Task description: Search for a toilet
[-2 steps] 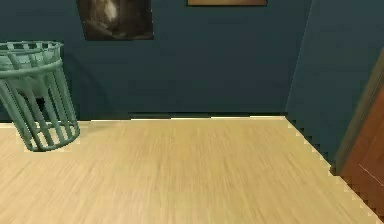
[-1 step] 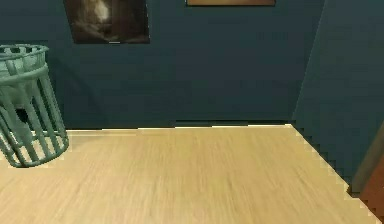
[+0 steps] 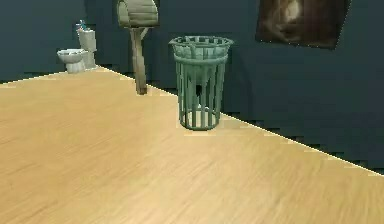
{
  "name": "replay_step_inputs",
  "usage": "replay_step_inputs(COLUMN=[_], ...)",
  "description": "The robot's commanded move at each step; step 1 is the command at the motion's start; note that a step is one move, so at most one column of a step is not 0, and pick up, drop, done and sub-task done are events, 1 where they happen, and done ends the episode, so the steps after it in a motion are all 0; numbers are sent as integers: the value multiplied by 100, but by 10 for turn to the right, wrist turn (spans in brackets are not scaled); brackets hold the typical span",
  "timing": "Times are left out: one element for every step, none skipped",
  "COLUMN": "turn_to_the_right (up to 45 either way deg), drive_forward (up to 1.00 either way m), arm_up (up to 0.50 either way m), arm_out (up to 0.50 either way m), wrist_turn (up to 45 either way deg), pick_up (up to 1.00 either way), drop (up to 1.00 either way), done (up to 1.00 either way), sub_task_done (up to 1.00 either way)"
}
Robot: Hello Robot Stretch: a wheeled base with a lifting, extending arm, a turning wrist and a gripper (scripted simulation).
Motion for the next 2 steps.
replay_step_inputs(turn_to_the_right=[-360,0], drive_forward=[0,100], arm_up=[0,0], arm_out=[0,0], wrist_turn=[0,0], pick_up=[0,0], drop=[0,0], done=[0,0], sub_task_done=[0,0])
